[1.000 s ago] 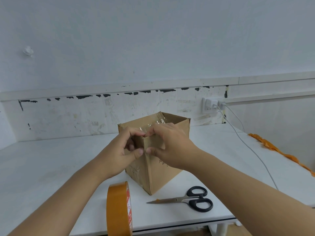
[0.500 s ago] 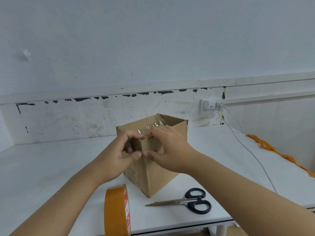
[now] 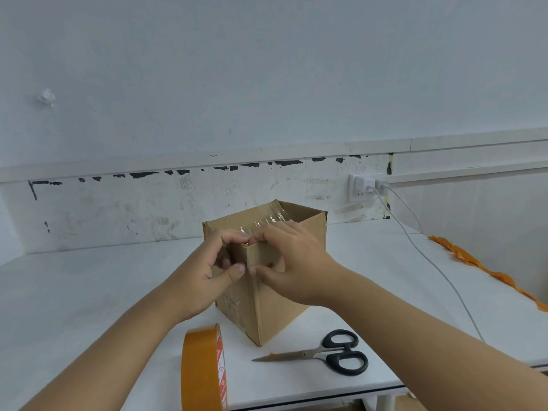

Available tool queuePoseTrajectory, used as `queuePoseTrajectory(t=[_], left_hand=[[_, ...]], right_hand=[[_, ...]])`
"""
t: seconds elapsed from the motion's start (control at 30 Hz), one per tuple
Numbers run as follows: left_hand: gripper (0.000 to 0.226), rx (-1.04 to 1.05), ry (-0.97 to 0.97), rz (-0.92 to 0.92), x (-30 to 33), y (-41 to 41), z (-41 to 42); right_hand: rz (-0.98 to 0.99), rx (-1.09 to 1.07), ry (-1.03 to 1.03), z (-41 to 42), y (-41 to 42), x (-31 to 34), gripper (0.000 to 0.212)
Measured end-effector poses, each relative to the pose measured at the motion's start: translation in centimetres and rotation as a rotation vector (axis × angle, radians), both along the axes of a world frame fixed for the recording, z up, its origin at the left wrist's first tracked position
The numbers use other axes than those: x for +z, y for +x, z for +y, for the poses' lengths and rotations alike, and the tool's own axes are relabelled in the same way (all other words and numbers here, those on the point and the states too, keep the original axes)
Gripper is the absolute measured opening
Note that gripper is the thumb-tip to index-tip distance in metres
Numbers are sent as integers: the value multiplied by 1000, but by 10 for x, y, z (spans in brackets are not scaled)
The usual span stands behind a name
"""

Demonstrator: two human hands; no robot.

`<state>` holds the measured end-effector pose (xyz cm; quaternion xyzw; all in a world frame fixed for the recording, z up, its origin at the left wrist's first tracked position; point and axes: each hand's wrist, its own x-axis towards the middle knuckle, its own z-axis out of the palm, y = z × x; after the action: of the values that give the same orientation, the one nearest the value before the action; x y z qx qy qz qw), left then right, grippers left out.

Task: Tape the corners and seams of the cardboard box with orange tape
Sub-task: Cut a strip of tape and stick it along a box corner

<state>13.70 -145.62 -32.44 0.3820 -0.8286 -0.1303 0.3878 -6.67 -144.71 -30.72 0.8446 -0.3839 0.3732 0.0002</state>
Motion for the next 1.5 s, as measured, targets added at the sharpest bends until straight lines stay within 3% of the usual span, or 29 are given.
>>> queuePoseTrajectory(t=[0.4, 0.8, 0.9, 1.5], left_hand=[[51, 65, -51, -13, -2, -4, 3], [33, 26, -18, 58, -1, -7, 4], [23, -19, 51, 92, 3, -7, 6], [22, -40, 87, 212, 11, -10, 4]], right_hand=[[-13, -29, -34, 0, 3, -3, 39], [-9, -23, -3, 1, 2, -1, 39], [-26, 22, 45, 1, -1, 1, 32], [-188, 93, 140, -6, -2, 3, 4]])
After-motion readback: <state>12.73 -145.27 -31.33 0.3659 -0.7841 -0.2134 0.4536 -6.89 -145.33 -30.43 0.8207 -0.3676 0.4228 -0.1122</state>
